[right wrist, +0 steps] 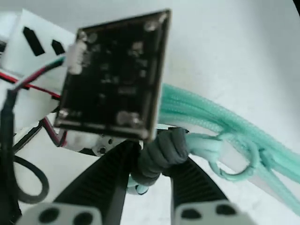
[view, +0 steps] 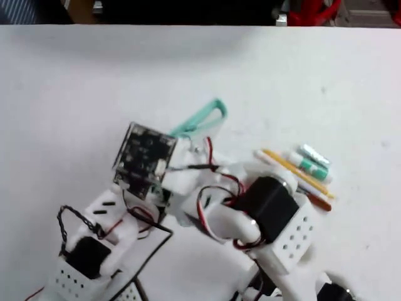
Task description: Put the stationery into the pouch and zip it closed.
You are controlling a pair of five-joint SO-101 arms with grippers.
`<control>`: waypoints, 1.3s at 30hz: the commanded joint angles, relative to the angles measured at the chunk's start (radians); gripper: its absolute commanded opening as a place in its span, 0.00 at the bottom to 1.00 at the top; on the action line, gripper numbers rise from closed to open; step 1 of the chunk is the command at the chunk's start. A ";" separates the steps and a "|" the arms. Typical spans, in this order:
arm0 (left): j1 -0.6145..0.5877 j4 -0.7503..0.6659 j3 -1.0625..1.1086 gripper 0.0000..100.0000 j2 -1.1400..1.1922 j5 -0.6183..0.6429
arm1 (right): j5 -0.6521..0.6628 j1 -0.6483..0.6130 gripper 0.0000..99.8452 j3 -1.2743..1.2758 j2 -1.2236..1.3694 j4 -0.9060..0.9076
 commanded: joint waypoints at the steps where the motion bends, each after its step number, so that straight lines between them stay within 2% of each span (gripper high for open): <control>1: -0.002 -0.005 -0.014 0.02 0.005 -0.011 | 0.055 -0.157 0.02 -0.018 -0.033 0.024; 9: -0.007 -0.006 -0.014 0.02 0.005 -0.011 | 0.072 -0.248 0.02 0.037 -0.070 0.025; 12: -0.007 -0.006 -0.014 0.02 0.005 -0.012 | 0.127 -0.292 0.02 0.114 -0.088 0.025; 17: -0.007 -0.006 -0.014 0.02 0.007 -0.012 | 0.189 -0.289 0.02 0.157 -0.180 0.030; 27: -0.007 -0.006 -0.012 0.02 0.007 -0.012 | 0.296 -0.031 0.02 0.157 -0.289 0.027; 30: -0.001 -0.006 -0.011 0.02 0.007 -0.012 | 0.262 0.039 0.03 0.163 -0.289 0.018; 31: 0.001 -0.006 -0.011 0.02 0.007 -0.012 | 0.218 0.050 0.05 0.169 -0.289 0.012; 33: 0.001 -0.006 -0.011 0.02 0.007 -0.012 | 0.153 0.054 0.17 0.184 -0.294 0.013; 36: 0.001 -0.006 -0.011 0.02 0.007 -0.012 | 0.169 0.058 0.36 0.196 -0.305 0.021; 39: 0.001 -0.006 -0.009 0.02 0.007 -0.012 | 0.216 0.058 0.35 0.190 -0.341 0.022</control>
